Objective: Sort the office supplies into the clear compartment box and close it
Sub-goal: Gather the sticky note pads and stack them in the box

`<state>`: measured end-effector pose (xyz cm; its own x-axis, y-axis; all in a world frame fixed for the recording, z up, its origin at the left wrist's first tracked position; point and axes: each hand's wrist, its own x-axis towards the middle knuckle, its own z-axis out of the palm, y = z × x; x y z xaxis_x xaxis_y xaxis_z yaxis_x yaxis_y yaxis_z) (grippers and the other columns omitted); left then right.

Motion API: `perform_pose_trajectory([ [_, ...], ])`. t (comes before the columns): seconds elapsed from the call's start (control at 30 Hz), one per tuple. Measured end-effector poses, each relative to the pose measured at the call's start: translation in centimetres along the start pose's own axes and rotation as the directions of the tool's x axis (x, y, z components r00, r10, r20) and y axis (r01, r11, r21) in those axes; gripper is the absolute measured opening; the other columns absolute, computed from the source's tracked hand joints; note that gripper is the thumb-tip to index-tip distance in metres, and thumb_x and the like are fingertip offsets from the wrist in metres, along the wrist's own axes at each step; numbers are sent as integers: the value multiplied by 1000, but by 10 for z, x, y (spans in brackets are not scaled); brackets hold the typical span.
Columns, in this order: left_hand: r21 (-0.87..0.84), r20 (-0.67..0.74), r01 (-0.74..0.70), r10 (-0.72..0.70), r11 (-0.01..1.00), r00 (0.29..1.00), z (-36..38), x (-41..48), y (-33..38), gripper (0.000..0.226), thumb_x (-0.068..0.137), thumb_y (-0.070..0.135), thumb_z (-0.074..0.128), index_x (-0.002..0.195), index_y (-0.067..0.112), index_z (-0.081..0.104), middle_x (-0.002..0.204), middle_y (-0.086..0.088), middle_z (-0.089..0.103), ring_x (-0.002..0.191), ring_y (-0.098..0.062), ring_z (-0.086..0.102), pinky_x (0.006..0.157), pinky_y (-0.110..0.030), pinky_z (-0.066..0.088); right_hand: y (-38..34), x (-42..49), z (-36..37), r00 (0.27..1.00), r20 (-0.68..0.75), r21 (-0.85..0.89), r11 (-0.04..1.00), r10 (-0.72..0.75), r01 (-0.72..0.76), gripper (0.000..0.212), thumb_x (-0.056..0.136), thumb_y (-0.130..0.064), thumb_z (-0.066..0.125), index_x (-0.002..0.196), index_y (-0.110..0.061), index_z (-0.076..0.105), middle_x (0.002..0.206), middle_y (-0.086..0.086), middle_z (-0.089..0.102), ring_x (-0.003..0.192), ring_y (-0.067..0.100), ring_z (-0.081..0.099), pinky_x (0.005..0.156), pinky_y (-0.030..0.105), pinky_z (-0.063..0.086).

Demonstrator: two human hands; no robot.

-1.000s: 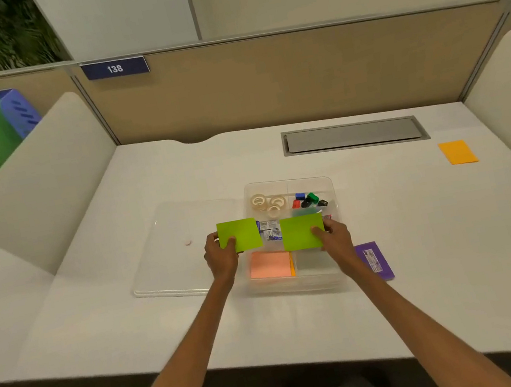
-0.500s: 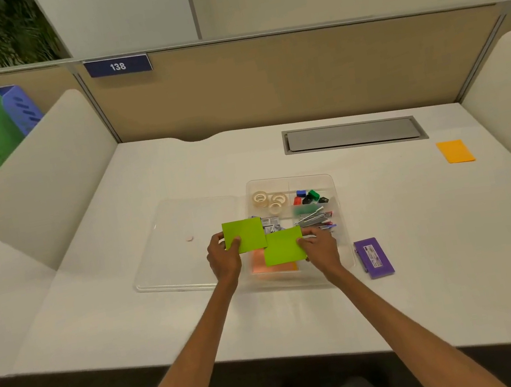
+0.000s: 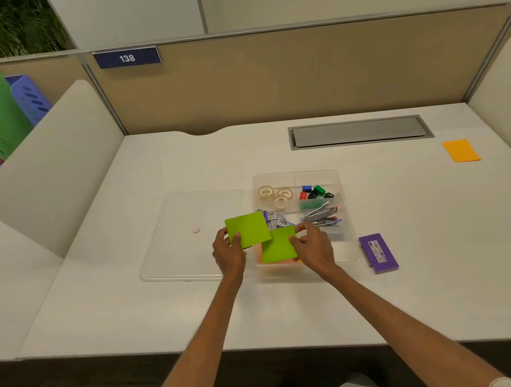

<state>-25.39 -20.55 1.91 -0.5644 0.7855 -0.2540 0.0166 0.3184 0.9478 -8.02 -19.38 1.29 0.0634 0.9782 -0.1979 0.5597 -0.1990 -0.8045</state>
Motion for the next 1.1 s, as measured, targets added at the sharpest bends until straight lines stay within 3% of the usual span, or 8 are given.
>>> perform_pose_trajectory([
  [0.2,-8,-18,2,-2,1000,1000,-8,3,-1,34,96,10,56,129,2,53,124,-26,61,110,-39,62,75,-48,59,-10,-4,16,997,61,-14,999,48,-48,10,95,-25,55,102,-21,49,98,3,74,62,22,73,54,22,43],
  [0.37,3,-22,5,-5,1000,1000,-11,3,-3,36,97,10,56,132,2,52,126,-25,60,114,-38,60,76,-48,59,-11,-1,23,990,87,-1,994,112,-112,15,98,-25,49,109,-16,51,89,2,70,68,26,74,82,44,57],
  [0.5,6,-13,-11,11,1000,1000,-12,5,-8,33,96,9,57,128,1,54,123,-26,61,112,-38,61,74,-47,59,-11,1,13,999,9,-330,943,-47,47,31,97,-42,49,101,-19,70,96,6,74,90,29,69,80,36,54],
  [0.63,10,3,-19,19,1000,1000,-11,8,-9,34,96,10,57,128,0,53,123,-25,62,113,-39,61,75,-49,59,-3,10,0,997,-6,-425,903,-75,65,37,96,-40,51,88,-14,76,91,10,74,92,30,68,77,37,55],
  [0.73,2,18,-21,20,1000,1000,-8,10,-10,34,96,10,58,128,-1,53,122,-25,62,112,-38,62,72,-47,60,0,15,-6,997,15,-385,920,-73,73,27,89,-34,61,88,-15,79,88,6,76,85,25,70,71,32,53],
  [0.87,-21,93,-72,73,997,993,-2,10,-8,30,95,11,60,121,-2,56,111,-27,67,85,-30,66,49,-21,56,-5,19,-10,1000,-11,-168,986,-20,18,36,91,-42,57,82,-12,76,78,7,75,70,24,69,66,32,52],
  [1.0,-41,291,-49,59,998,955,7,10,-3,29,97,7,56,122,-7,53,113,-30,65,79,-35,67,52,-25,59,-14,25,-11,996,93,100,995,-3,-6,22,92,-33,60,96,-16,73,90,3,75,58,23,69,52,25,44],
  [1.1,35,419,-77,55,996,906,13,7,-3,30,99,8,52,125,-7,51,117,-31,63,76,-37,67,53,-24,58,-12,28,-11,999,44,119,993,3,-8,14,91,-23,64,97,-13,72,90,8,75,56,23,67,61,32,54],
])
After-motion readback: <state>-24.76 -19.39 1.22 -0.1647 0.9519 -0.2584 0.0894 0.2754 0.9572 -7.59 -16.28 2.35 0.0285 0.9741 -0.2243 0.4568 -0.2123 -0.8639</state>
